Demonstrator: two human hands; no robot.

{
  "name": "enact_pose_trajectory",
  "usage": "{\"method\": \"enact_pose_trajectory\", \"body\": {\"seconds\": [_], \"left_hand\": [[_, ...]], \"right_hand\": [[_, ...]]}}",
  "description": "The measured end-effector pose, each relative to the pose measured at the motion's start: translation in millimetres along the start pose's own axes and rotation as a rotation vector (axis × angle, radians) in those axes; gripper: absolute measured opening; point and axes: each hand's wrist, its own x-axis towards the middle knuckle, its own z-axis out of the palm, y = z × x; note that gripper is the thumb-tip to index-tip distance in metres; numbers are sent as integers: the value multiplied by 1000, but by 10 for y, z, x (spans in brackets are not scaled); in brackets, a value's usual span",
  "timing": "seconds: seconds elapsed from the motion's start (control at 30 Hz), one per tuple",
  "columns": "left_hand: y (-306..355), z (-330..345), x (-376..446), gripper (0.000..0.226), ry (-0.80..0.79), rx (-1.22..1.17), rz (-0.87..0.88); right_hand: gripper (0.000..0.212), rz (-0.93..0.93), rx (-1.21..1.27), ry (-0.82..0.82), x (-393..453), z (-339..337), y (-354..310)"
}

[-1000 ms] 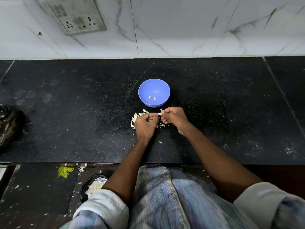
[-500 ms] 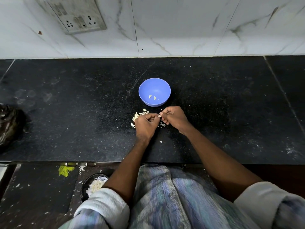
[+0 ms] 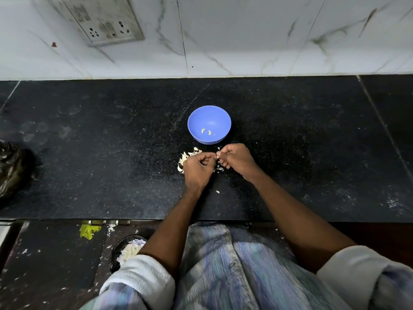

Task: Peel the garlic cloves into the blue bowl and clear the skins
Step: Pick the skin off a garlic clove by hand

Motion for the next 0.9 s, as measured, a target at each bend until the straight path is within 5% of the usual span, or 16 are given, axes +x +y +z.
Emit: {"method": "enact_pose_trajectory", "body": {"seconds": [0.2,0.53,0.7,0.9], "left_hand": [[55,-2,-7,8,38,81,-11],[-12,-45,3,3,66,-55,-149],[-15,-30,30,39,-16,-53,-58],[-2,22,5,6,-15,-43,-41]], "right_hand": [[16,-39,-64,-4,-9,6,-1],[10,61,205,-12,17,-34,8],[15,48,199,-7,8,-23,-15],[16,79,213,-24,-11,-27,-30]]}}
